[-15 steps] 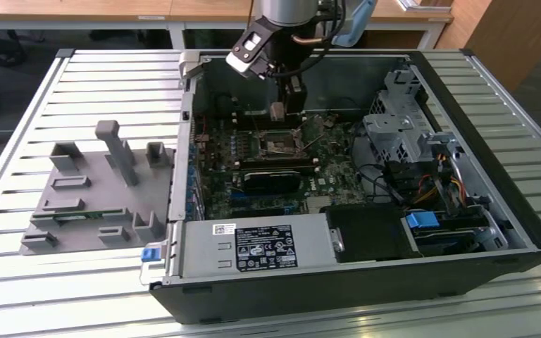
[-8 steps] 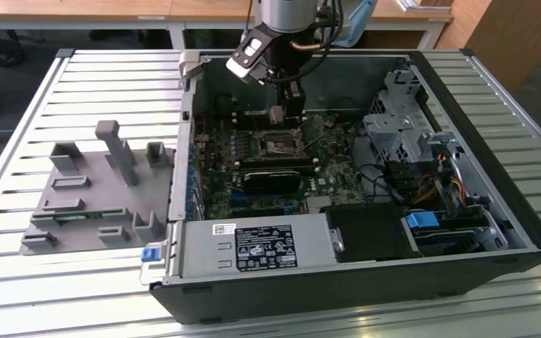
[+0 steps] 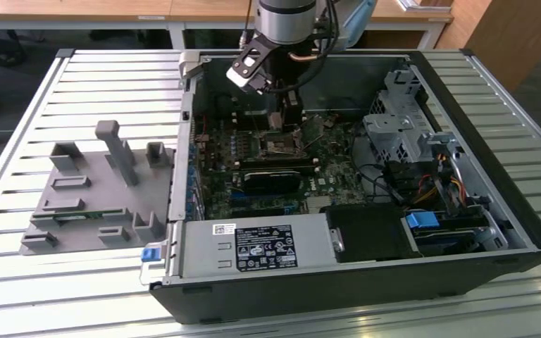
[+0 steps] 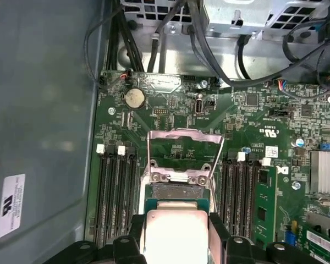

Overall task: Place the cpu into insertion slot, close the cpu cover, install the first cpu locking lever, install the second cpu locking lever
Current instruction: 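Place the cpu into insertion slot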

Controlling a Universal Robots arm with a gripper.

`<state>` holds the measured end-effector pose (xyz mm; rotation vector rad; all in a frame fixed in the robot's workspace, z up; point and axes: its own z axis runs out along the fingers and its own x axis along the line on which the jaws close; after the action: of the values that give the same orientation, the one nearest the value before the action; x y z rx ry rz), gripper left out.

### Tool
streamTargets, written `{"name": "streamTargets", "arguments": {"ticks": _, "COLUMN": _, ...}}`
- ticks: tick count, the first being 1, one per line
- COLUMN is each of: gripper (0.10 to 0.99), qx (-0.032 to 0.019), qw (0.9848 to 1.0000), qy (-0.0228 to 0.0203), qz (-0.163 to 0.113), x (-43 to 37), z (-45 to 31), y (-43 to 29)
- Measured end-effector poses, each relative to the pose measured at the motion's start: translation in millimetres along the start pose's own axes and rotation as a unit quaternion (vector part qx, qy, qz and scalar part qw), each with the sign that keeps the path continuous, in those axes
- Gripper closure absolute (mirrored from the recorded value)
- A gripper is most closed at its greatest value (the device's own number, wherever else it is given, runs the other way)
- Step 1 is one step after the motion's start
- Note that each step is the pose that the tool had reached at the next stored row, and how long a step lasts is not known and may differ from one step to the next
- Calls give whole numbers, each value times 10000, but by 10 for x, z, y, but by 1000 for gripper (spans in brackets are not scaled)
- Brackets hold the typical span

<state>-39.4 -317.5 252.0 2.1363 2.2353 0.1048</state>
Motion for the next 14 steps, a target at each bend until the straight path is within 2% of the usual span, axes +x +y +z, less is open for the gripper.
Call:
{"name": "streamTargets", "arguments": {"ticks": 4, "gripper": 545, "qx": -1, "qw": 10000, "qy": -1, "qz": 1, "x": 0, "z": 47, "y": -5}}
{"name": "streamTargets", "arguments": {"ticks": 14, "gripper": 545, "qx": 0, "qw": 10000, "qy": -2, "qz": 1, "x": -1, "z": 77, "y": -7}}
